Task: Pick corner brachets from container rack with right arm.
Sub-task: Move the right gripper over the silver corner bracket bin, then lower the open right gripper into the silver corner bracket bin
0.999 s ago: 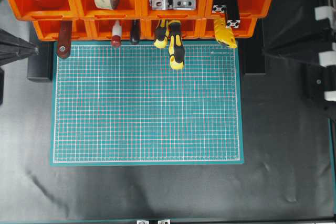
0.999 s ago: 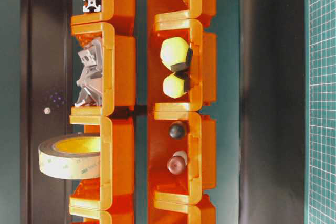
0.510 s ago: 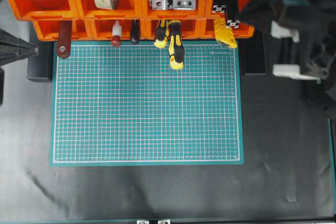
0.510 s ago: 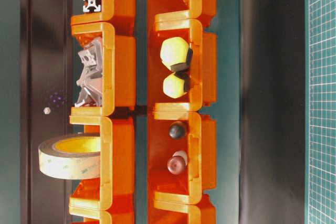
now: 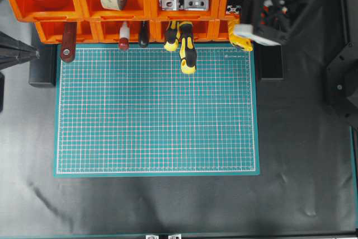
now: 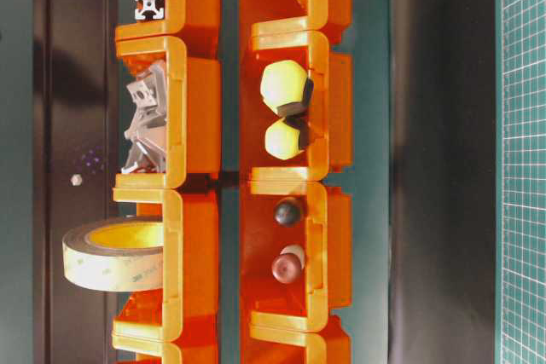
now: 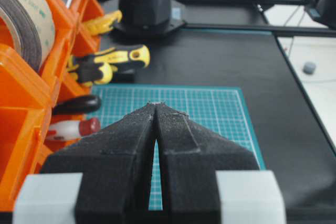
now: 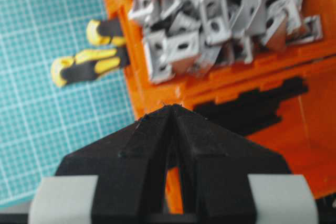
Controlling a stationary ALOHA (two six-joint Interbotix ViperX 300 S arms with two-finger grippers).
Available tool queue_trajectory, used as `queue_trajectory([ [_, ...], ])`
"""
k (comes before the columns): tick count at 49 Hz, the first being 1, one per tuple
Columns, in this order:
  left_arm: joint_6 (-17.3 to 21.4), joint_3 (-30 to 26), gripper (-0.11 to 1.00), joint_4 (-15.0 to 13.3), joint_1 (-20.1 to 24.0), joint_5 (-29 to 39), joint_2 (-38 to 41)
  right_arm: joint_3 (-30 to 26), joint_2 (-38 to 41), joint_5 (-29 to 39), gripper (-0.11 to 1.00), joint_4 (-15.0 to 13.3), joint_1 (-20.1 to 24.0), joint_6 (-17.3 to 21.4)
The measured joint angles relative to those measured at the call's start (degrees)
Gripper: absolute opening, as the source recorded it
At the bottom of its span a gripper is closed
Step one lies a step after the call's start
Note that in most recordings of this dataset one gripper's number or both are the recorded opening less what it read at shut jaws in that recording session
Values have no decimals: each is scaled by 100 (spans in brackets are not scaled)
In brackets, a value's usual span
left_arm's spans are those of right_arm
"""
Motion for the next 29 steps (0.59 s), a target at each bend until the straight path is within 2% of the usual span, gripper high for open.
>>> queue_trajectory([
  [3,-9,0,1,0,0,79,-18,0,44,-44,3,-9,-88,-53],
  [5,-18,0,1,-9,0,123,-35,0,79,-62,8,-9,-123,-123],
  [7,-26,0,1,0,0,149,-53,0,114,-70,17,-9,-149,-202],
  [15,-141,-9,1,-9,0,211,-114,-53,308,-193,66,-9,-167,-686],
  [19,-176,-9,1,0,0,220,-114,-70,387,-360,82,-18,-167,-853],
  [22,-185,-9,1,0,0,220,-114,-70,422,-510,86,-44,-176,-905],
  [29,-193,-9,1,0,-18,220,-114,-70,492,-703,85,-70,-281,-905],
])
